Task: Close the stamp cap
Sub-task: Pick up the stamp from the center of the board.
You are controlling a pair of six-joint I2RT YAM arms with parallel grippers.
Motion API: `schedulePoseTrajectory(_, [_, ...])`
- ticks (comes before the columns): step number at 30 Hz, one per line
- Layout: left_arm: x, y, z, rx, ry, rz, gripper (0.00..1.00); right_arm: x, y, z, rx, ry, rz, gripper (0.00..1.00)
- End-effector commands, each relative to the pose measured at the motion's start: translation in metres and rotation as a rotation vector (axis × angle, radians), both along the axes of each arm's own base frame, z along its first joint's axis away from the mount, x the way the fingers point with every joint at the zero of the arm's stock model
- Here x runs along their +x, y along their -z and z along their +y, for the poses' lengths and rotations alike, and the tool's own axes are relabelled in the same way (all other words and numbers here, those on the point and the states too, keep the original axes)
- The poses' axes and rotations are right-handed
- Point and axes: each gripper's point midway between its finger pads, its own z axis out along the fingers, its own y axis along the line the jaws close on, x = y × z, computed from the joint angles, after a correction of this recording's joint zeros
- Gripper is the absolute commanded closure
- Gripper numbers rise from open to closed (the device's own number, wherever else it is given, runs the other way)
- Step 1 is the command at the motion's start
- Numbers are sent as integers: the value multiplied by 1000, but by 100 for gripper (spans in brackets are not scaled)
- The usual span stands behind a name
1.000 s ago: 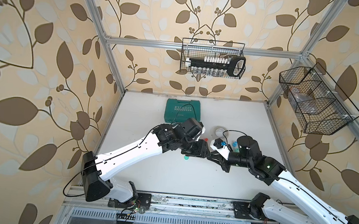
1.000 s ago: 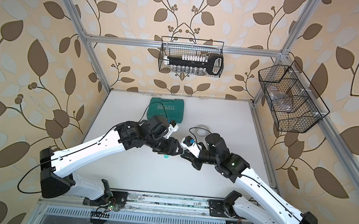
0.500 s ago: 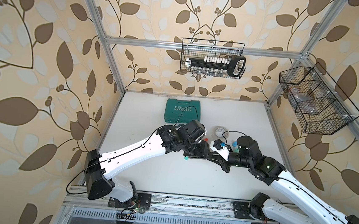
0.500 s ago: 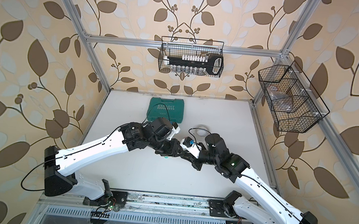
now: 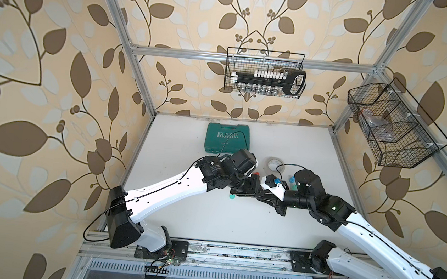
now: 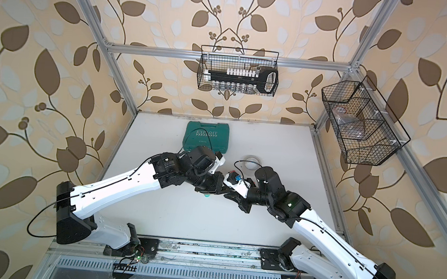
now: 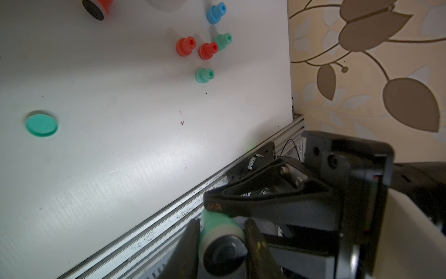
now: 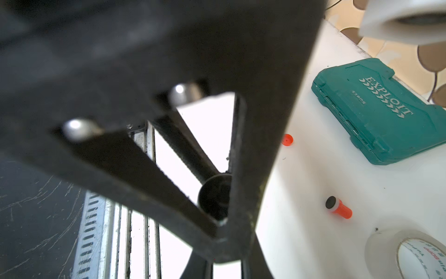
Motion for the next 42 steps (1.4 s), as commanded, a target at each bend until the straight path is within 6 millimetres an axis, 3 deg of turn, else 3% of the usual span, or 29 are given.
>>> schedulePoseTrajectory(1, [0,-12,-7,-34,16,-30,74,-4,-3,1,4,-20,-17,100])
schedulePoseTrajectory(4, [0,-13,-7,-35,17,-32,79,-2,-8,0,11,-9,-31,100])
schedulePoseTrajectory(6, [0,-19,-7,-53,19,-44,80,-1,-14,-1,23,6,-43,89])
schedulePoseTrajectory(8, [-2,-34,-9,-104,29,-65,81,-1,-27,-3,52,24,-66,75])
schedulePoseTrajectory(13, [-10,-86,-14,-281,63,-126,81,-9,-78,-7,185,38,-140,59])
schedulePoseTrajectory(20, [-28,-168,-6,-518,90,-179,81,-31,-172,-16,506,20,-284,54])
schedulePoseTrajectory(26, [-46,-226,-4,-727,150,-186,81,-40,-228,-22,663,3,-381,54])
schedulePoseTrajectory(30, [-55,-250,-4,-807,194,-173,81,-46,-257,-26,752,-19,-437,55])
schedulePoseTrajectory(35, [-61,-261,-2,-833,212,-164,82,-56,-283,-22,816,-91,-463,57])
schedulePoseTrajectory(42, [-69,-281,-2,-932,254,-134,83,-55,-289,-14,823,-131,-462,64])
